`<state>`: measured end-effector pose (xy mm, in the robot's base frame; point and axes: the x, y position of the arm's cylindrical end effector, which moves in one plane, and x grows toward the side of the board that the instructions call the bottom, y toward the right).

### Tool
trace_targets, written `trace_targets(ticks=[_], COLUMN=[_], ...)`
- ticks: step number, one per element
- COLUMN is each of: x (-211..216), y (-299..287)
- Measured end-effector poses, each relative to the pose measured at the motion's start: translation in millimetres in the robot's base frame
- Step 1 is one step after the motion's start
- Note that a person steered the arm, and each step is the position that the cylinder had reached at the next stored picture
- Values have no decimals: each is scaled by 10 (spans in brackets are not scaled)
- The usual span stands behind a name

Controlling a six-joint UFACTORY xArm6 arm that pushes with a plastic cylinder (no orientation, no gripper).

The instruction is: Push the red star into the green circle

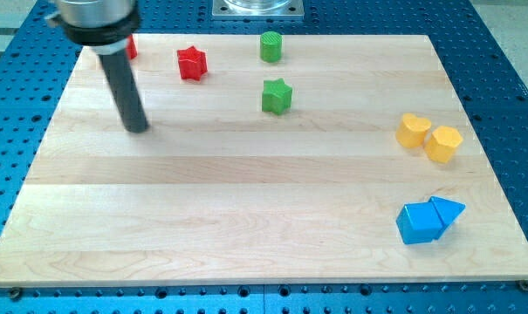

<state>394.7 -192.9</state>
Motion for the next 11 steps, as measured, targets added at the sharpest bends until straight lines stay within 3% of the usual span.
trace_targets(ticks=[2,3,5,6,8,9,10,11], x=[145,-668,-1026,-1250,-1076,-1032,-1119,-1380], y=[819,674,370,802,1849,1943,1426,2202])
